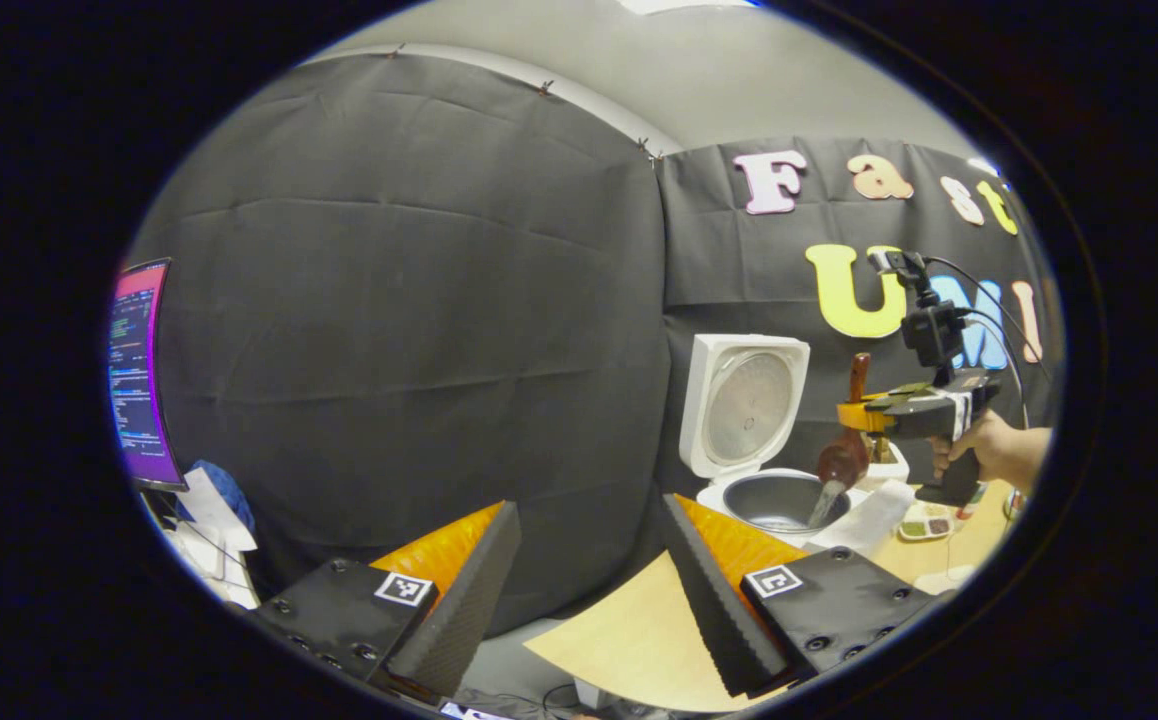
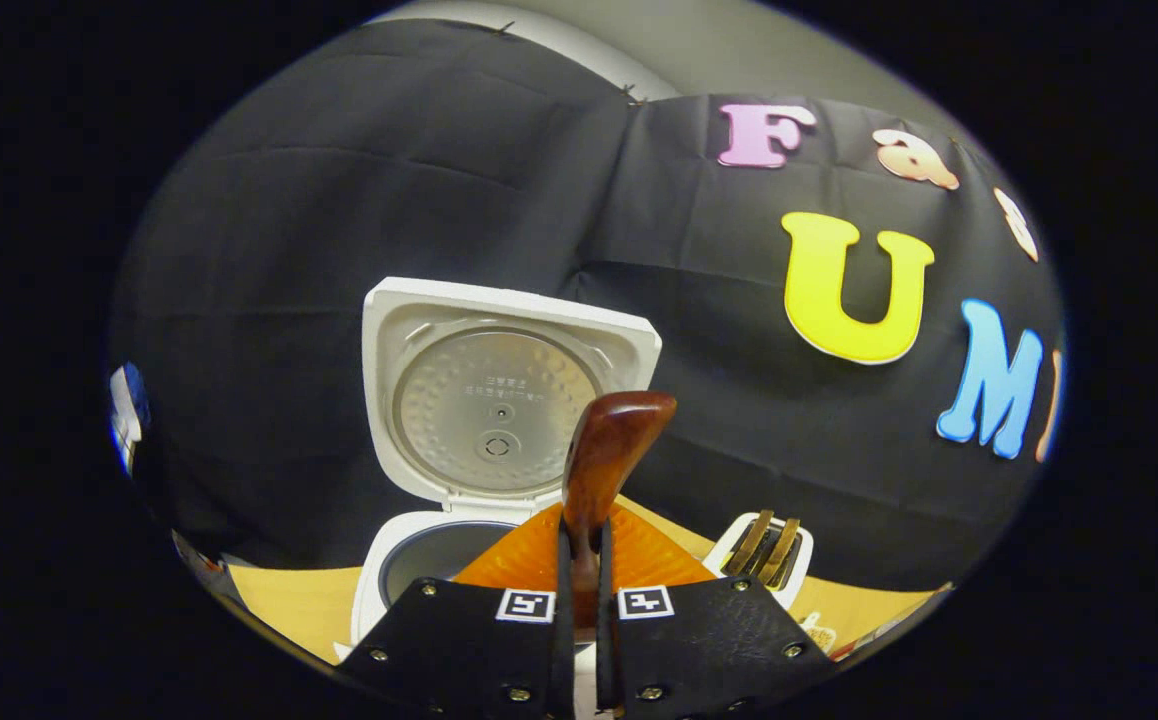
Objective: Close the left gripper, press the button to open the rice cooker; take a wooden spoon from the chopstick holder with the right hand, scoop a spoonful of rice and pour it into the rice cooker, then put the wooden spoon back into the chopstick holder.
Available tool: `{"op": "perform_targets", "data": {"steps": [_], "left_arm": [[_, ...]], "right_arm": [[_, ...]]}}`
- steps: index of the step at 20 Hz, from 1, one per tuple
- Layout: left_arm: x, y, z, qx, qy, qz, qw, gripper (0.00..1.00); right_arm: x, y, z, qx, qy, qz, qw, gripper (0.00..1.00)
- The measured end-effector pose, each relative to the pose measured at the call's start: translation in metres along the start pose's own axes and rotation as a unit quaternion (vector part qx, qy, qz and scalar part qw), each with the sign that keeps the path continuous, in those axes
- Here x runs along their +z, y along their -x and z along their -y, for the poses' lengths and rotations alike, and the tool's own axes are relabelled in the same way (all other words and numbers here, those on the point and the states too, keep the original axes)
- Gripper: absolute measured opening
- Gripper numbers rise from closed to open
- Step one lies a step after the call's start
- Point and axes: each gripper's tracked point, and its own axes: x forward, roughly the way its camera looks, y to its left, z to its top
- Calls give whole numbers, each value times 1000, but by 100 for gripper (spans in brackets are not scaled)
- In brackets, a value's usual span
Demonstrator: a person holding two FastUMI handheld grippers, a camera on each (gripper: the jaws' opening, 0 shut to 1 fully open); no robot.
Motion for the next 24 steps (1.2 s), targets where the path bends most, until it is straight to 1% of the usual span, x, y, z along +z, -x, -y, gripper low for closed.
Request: {"op": "perform_targets", "data": {"steps": [3,5,6,8,10,11,13,15,17,19,20,21,24], "left_arm": [[2,-4,0,-3,0,2,1000,98],[4,-4,1,-6,1,3,1000,98],[6,-6,2,-8,3,4,1000,98],[9,-11,7,-12,7,6,1000,98],[12,-16,12,-16,8,9,1000,98],[14,-17,13,-19,10,11,1000,98],[21,-17,17,-25,12,17,999,98],[27,-18,22,-30,11,22,999,97],[36,-19,27,-35,8,29,999,96],[48,-21,35,-40,2,37,999,96],[54,-20,38,-42,0,41,998,96],[61,-20,41,-45,-1,46,998,96],[76,-16,55,-57,-7,61,996,96]], "right_arm": [[2,1,-2,-7,62,6,998,8],[1,4,0,-12,64,-1,998,8],[-3,4,1,-11,49,-9,999,9],[-10,5,-1,-2,1,-26,1000,8],[-9,7,1,6,-61,-34,998,9],[-7,9,3,9,-96,-38,995,9],[-5,15,9,18,-163,-43,985,9],[-1,21,15,30,-233,-45,971,9],[2,30,24,39,-309,-43,949,9],[4,43,41,39,-366,-37,929,9],[4,51,51,36,-383,-34,922,8],[1,58,60,29,-393,-32,918,8],[-9,87,90,4,-412,-29,911,9]]}}
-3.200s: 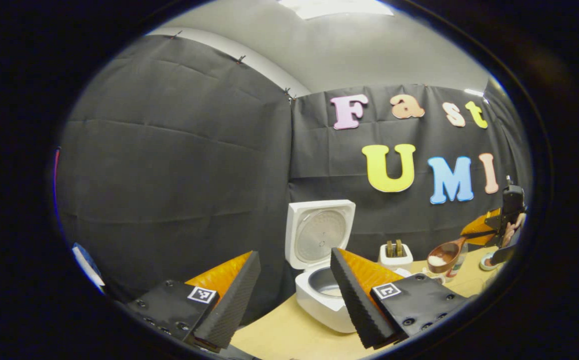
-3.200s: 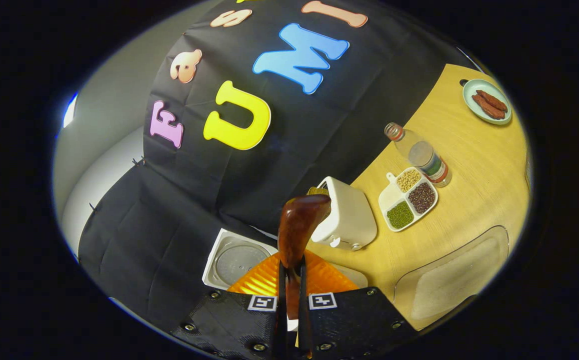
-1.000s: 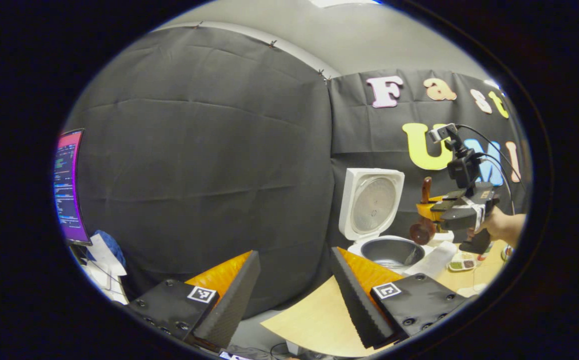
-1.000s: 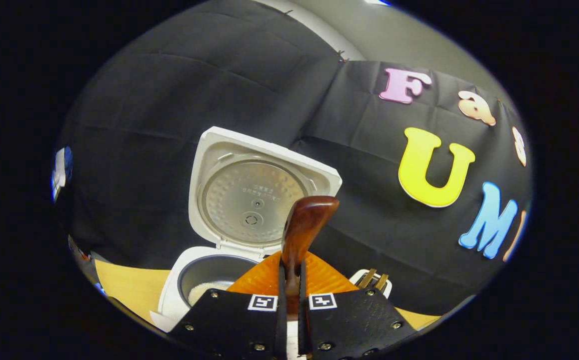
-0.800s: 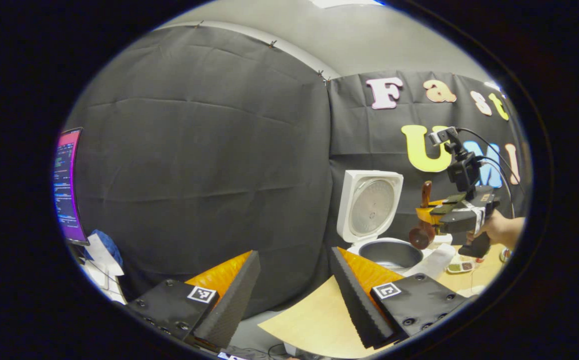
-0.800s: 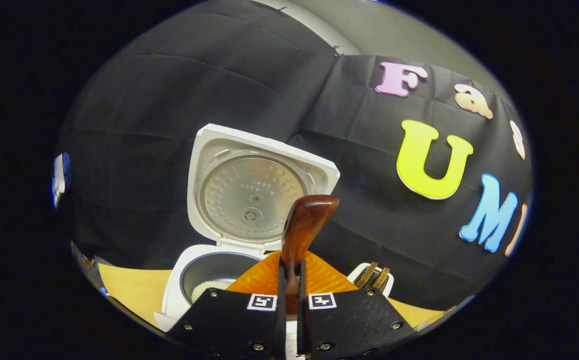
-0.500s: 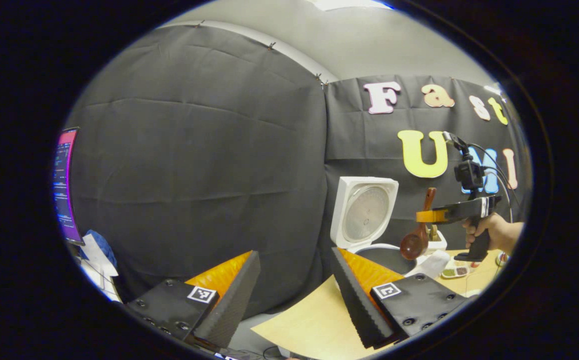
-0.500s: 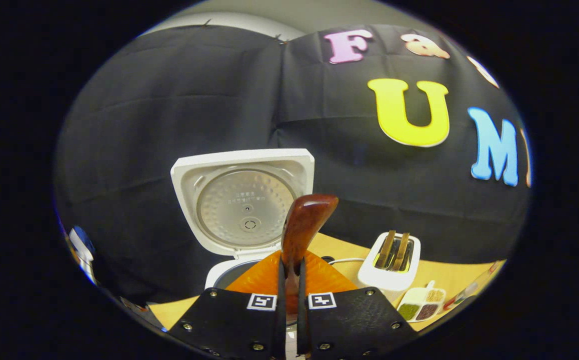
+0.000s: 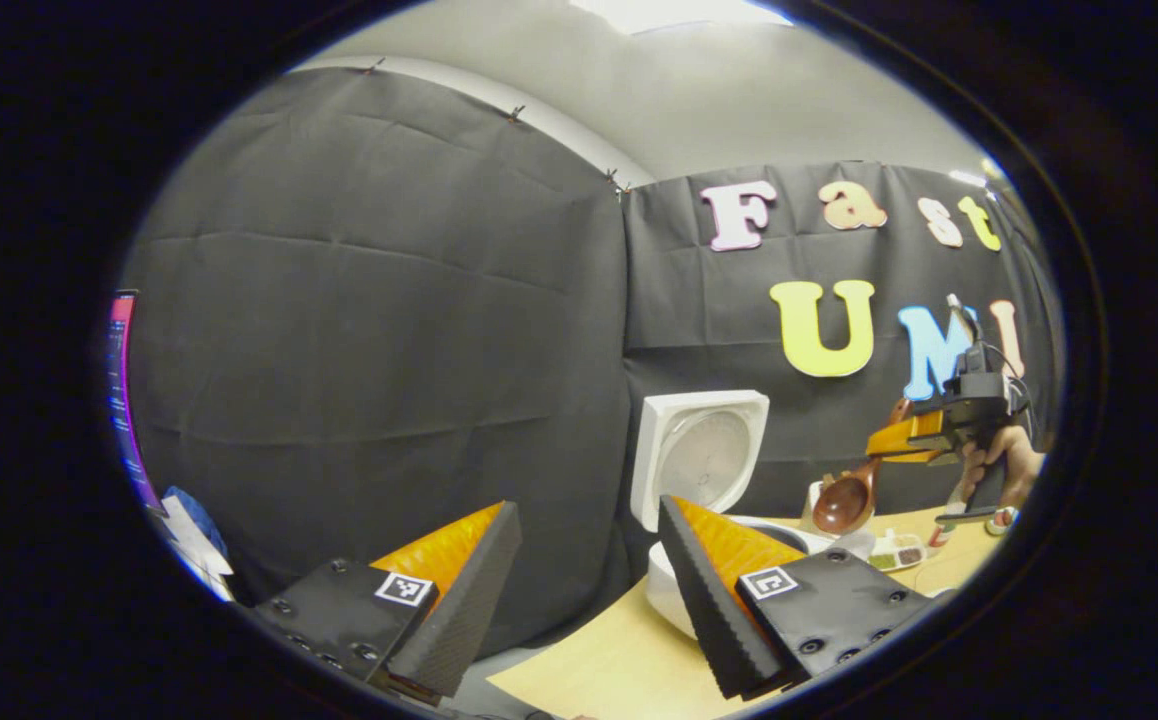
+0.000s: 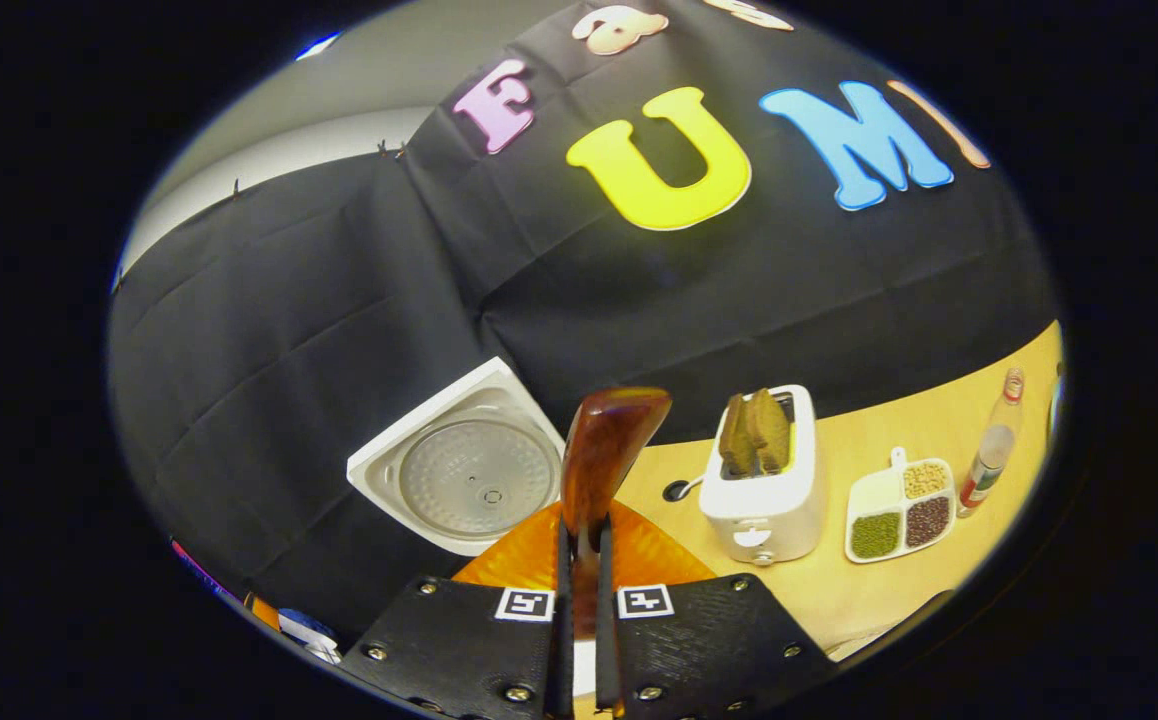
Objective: Close the left gripper, press the button to open the rice cooker; take a wooden spoon from the chopstick holder with the right hand, scoop a spoonful of rice and pour it into the rice cooker, then put the wooden spoon back into the chopstick holder.
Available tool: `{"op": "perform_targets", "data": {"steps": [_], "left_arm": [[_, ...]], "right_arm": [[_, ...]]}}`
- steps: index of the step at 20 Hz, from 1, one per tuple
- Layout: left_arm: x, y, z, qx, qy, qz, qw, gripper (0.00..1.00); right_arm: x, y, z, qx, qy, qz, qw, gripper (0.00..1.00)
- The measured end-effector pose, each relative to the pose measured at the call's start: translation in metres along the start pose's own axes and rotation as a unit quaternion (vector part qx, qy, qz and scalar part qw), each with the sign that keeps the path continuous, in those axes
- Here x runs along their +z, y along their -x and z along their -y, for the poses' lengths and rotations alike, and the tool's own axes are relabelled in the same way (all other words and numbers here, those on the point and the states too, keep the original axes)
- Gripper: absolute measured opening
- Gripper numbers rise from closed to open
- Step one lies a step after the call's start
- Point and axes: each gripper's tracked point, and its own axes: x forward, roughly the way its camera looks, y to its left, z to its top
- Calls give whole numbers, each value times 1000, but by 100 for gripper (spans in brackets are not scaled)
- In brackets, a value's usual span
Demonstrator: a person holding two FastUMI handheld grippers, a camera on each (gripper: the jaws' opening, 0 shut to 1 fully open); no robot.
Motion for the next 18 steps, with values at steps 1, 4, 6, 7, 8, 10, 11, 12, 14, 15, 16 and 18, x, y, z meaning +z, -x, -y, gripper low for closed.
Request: {"op": "perform_targets", "data": {"steps": [1,4,6,7,8,10,11,12,14,15,16,18], "left_arm": [[5,-1,5,-3,-5,5,1000,96],[23,2,26,-15,-13,20,1000,96],[35,8,41,-23,-14,32,999,96],[40,11,49,-26,-13,38,999,100],[44,12,57,-29,-11,42,999,96],[48,16,75,-37,-5,44,998,91],[49,17,83,-42,-2,44,998,96],[52,19,92,-46,1,44,998,96],[55,25,110,-54,4,50,997,91],[57,27,119,-59,6,52,997,91],[58,29,127,-64,8,53,996,91],[61,34,141,-67,9,57,996,91]], "right_arm": [[5,12,10,-8,-6,7,1000,9],[18,46,35,-27,-13,20,999,8],[29,72,50,-34,-23,33,999,9],[34,83,57,-40,-27,39,998,9],[39,95,65,-46,-28,45,998,9],[51,121,82,-59,-24,59,996,8],[56,134,92,-69,-20,67,995,8],[62,146,104,-81,-17,74,994,8],[69,172,124,-100,-12,86,991,8],[70,182,134,-109,-12,89,990,8],[73,193,144,-119,-12,93,988,9],[77,215,168,-139,-14,101,985,9]]}}
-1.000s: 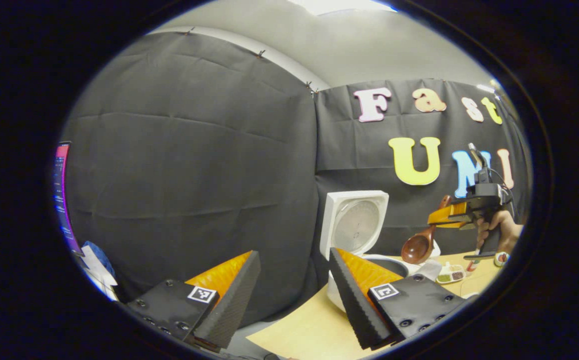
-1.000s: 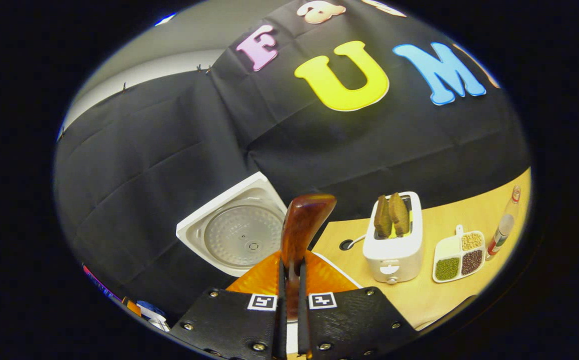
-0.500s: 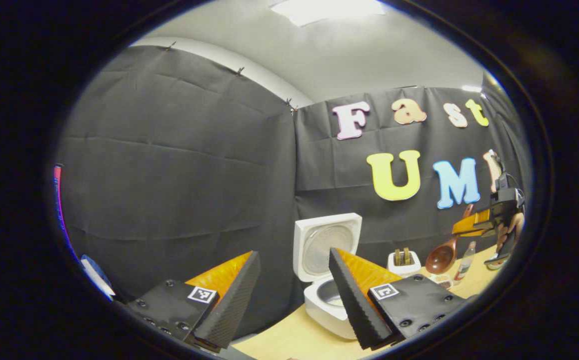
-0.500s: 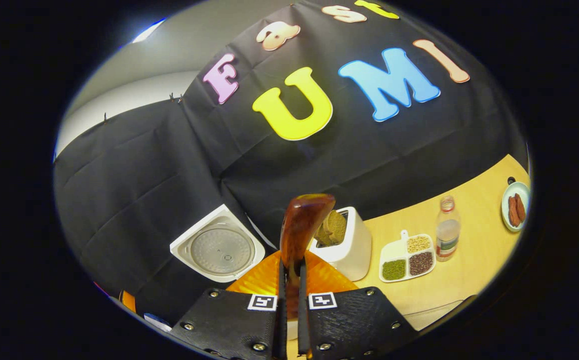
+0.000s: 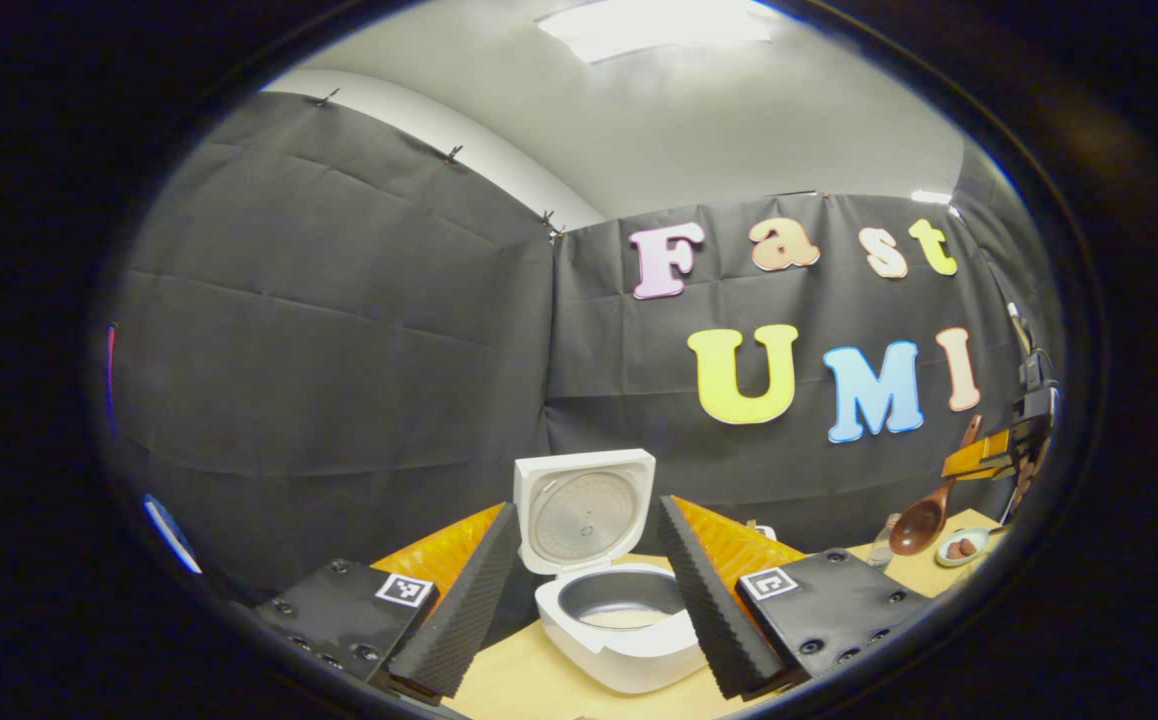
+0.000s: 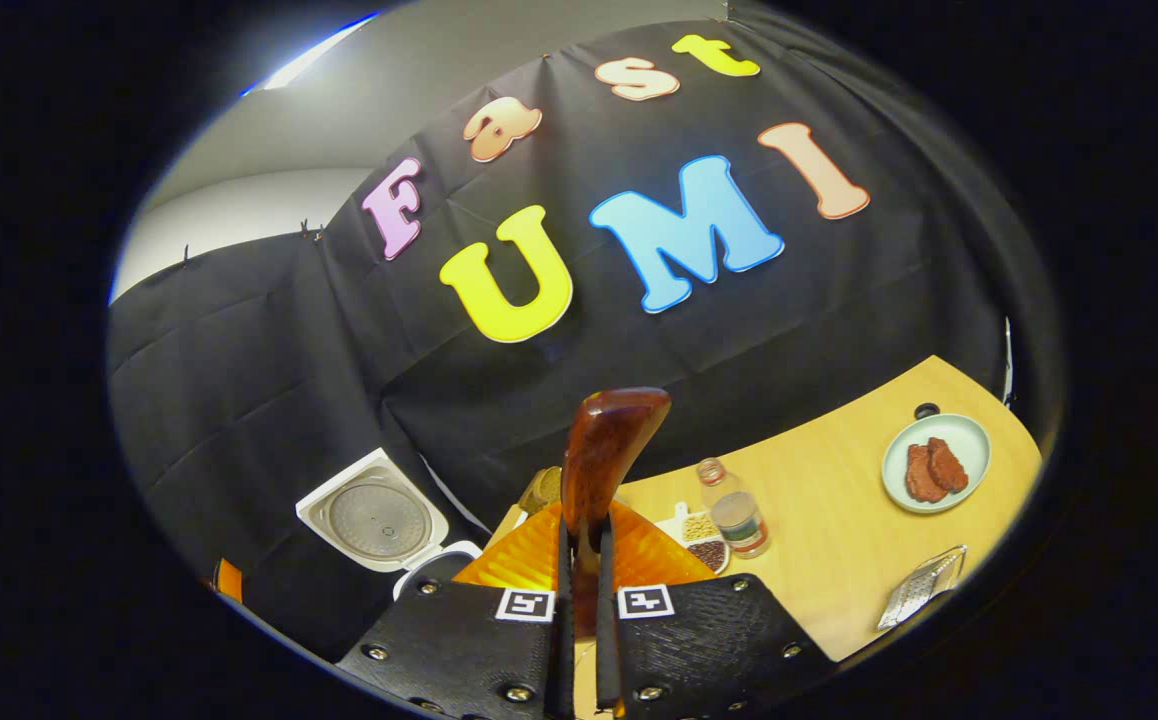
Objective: Close the left gripper, press the button to open the rice cooker; take a wooden spoon from the chopstick holder with the right hand, scoop a spoonful of rice and pour it into the rice cooker, then put the wooden spoon back into the chopstick holder.
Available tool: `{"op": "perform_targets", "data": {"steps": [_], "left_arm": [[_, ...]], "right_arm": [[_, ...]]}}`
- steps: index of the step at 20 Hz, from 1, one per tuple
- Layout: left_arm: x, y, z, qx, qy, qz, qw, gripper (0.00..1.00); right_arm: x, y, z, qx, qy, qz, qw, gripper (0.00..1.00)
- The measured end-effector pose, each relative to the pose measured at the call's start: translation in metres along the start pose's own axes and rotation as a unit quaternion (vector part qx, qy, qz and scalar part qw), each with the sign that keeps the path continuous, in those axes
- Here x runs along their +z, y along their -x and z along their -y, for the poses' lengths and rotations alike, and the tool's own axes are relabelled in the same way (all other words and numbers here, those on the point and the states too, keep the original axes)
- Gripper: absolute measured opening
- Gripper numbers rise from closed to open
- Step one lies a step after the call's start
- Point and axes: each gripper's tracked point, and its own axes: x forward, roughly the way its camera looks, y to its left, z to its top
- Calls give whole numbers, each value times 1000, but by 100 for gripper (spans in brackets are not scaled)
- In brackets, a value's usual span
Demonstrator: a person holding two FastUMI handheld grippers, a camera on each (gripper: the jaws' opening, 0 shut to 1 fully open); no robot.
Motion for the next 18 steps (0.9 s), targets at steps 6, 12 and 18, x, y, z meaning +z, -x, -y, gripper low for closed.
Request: {"op": "perform_targets", "data": {"steps": [6,12,18], "left_arm": [[17,5,41,-18,0,13,1000,96],[30,3,87,-42,17,22,999,91],[36,10,125,-67,2,26,997,91]], "right_arm": [[19,37,79,-66,18,27,997,8],[17,67,147,-122,32,29,992,8],[3,91,204,-171,39,24,984,9]]}}
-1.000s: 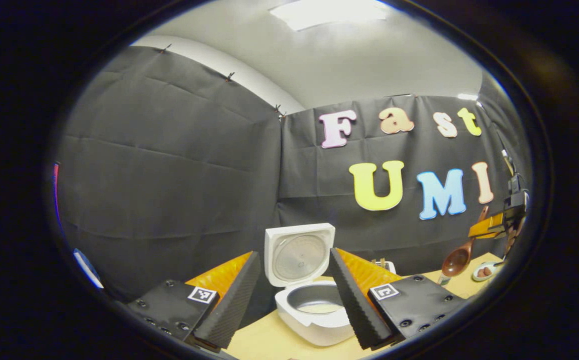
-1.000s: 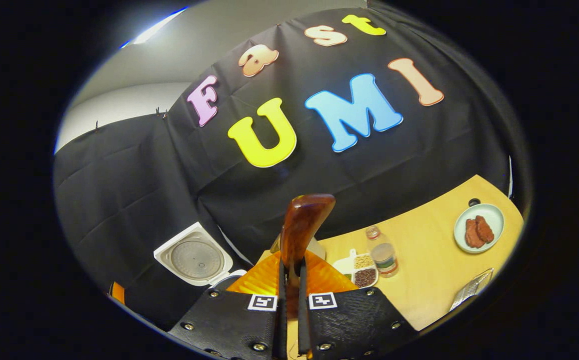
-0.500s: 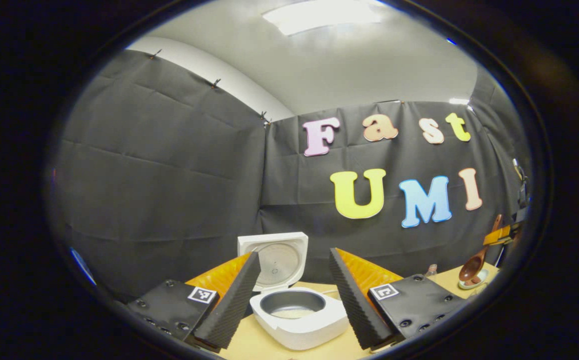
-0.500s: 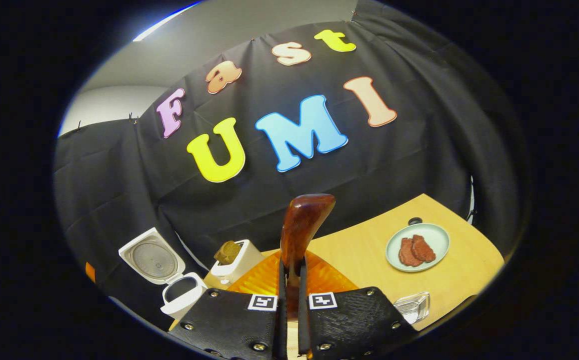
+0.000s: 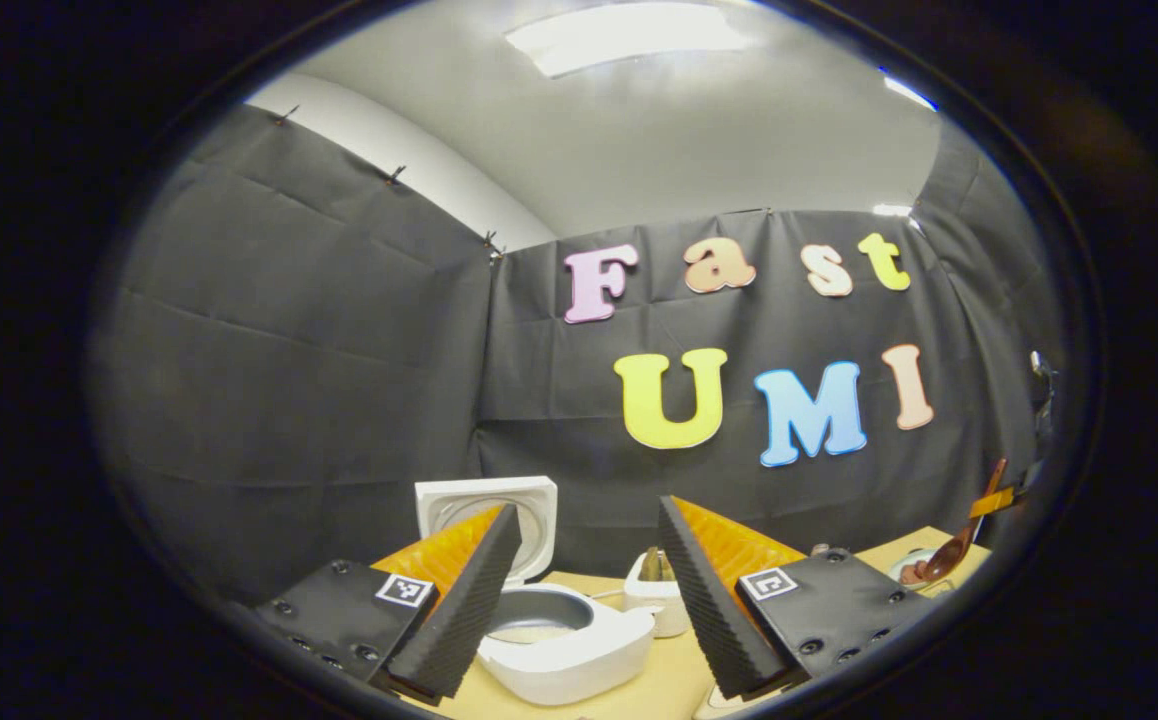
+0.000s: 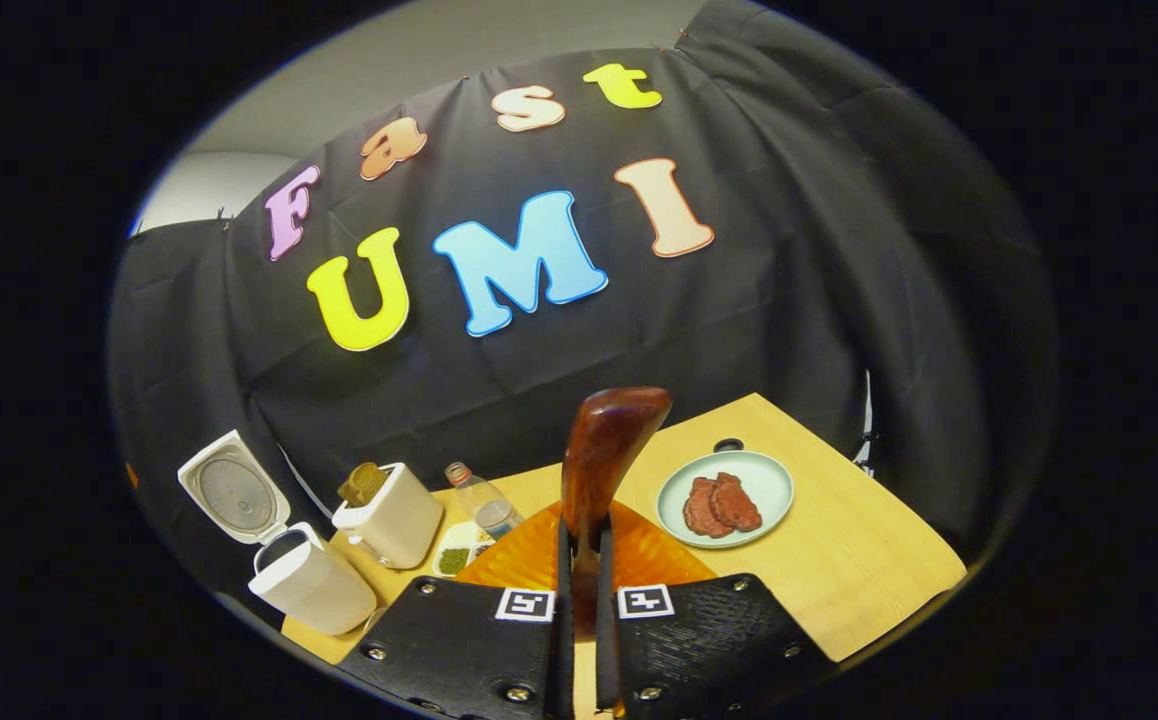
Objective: Close the left gripper, press the button to open the rice cooker; take a wooden spoon from the chopstick holder with the right hand, scoop a spoonful of rice and pour it into the rice cooker, then put the wooden spoon back into the chopstick holder.
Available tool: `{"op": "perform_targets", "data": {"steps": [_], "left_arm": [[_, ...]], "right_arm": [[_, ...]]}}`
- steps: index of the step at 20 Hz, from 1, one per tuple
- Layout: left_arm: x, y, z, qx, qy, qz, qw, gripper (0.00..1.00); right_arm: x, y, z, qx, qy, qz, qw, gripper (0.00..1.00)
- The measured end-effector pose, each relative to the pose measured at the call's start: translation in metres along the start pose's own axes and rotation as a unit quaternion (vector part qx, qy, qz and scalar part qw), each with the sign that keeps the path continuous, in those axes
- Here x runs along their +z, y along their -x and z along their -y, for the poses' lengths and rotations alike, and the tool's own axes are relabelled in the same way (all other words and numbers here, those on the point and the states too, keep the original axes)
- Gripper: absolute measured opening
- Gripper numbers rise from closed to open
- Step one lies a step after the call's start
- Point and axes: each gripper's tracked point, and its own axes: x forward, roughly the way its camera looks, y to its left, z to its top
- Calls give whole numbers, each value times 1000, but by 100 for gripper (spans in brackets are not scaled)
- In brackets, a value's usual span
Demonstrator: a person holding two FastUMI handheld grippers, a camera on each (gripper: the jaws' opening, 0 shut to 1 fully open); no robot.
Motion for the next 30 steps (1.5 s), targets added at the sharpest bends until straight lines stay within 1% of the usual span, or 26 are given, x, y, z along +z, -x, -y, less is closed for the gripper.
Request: {"op": "perform_targets", "data": {"steps": [1,2,4,7,12,13,15,16,17,18,20,21,22,23,25,26,27,28,29,30], "left_arm": [[1,1,3,0,1,1,1000,91],[2,1,6,1,3,2,1000,96],[4,2,13,-2,7,2,1000,96],[10,6,18,-2,-5,8,1000,95],[10,12,21,3,-18,4,1000,95],[10,14,20,4,-20,3,1000,91],[12,16,20,6,-24,4,1000,91],[13,17,18,7,-27,5,1000,96],[13,18,18,8,-29,5,1000,96],[13,20,19,9,-31,5,999,91],[13,20,20,7,-34,4,999,91],[13,19,20,7,-36,4,999,96],[13,20,20,6,-37,5,999,96],[13,20,21,6,-37,5,999,96],[12,18,23,3,-33,5,999,96],[12,17,24,2,-31,5,1000,96],[12,17,25,0,-29,6,1000,96],[11,16,26,-3,-27,6,1000,96],[10,15,27,-5,-26,6,1000,96],[8,14,28,-8,-23,6,1000,96]], "right_arm": [[-4,0,7,-4,-1,-5,1000,9],[-9,-1,14,-9,1,-10,1000,9],[-18,0,30,-26,14,-16,999,8],[-33,-3,47,-44,32,-25,998,8],[-67,-12,61,-45,24,-61,997,10],[-74,-14,62,-42,20,-66,997,10],[-88,-20,64,-41,14,-80,996,10],[-96,-22,67,-43,14,-87,995,10],[-102,-24,68,-44,12,-93,995,11],[-106,-24,69,-45,8,-96,994,11],[-114,-25,73,-46,1,-104,994,11],[-117,-25,74,-44,-3,-109,993,11],[-117,-24,76,-44,-4,-108,993,11],[-114,-23,79,-51,2,-100,994,13],[-102,-19,89,-68,32,-82,994,17],[-98,-16,88,-70,46,-76,994,30],[-92,-12,90,-74,61,-70,993,38],[-84,-8,93,-81,75,-60,992,69],[-77,-3,94,-87,87,-52,991,77],[-67,2,97,-98,100,-40,989,90]]}}
